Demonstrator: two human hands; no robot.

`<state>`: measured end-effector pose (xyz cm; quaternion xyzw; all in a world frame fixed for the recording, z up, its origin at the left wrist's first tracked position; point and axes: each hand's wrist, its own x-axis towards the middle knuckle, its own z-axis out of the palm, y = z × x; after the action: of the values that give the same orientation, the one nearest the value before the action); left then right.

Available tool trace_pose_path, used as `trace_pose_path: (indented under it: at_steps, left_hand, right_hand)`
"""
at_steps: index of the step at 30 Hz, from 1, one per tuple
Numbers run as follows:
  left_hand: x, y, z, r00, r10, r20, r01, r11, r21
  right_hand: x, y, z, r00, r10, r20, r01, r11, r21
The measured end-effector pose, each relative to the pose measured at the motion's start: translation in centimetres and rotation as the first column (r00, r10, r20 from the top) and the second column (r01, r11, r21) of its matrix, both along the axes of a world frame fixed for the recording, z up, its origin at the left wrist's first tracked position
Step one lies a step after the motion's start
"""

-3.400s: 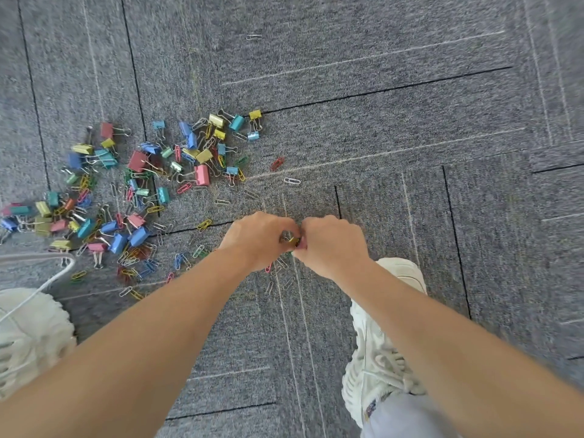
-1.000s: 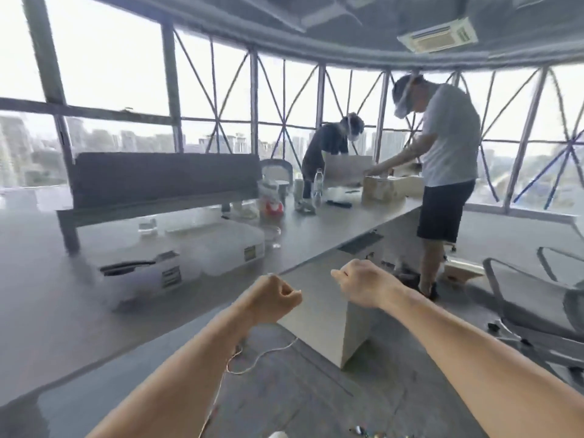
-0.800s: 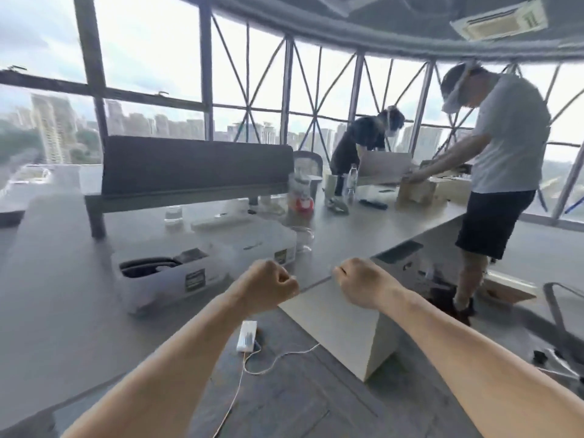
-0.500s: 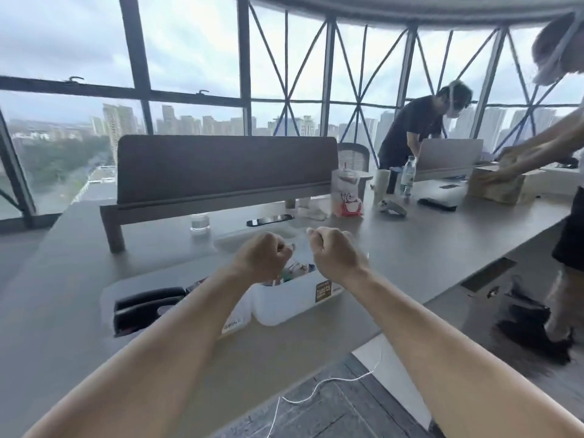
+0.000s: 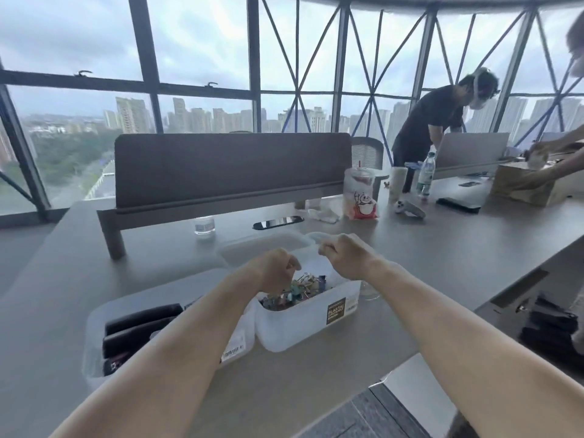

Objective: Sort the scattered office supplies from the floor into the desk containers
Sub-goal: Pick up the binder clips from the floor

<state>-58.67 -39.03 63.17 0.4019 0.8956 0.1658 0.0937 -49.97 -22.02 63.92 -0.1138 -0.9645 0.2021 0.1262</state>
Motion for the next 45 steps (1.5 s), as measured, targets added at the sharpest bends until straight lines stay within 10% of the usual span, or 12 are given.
trace_pose_path:
  at_steps: [11,25,45]
  left_hand:
    - [19.0,2.0,2.8,0.931,-0.294,-0.217,0.336,0.922,0.193]
    - [48.0,-0.8,-15.7,0.760,-0.644,0.090,0.649,0.760,-0.038]
    - [59.0,5.3,-41.0,0.615,-0.714,0.333,0.784,0.512,-0.351]
  right_hand:
    - [25.1,-2.0,3.3,0.960,-0.276,-0.035,0.278,0.946,0.164]
    - [63.6,-15.9,-11.5,0.609,-0.733,0.303,0.735,0.665,0.131]
    - [76.6,-14.7,-39.4,0.349,-0.734,0.582,0.910,0.413,-0.025]
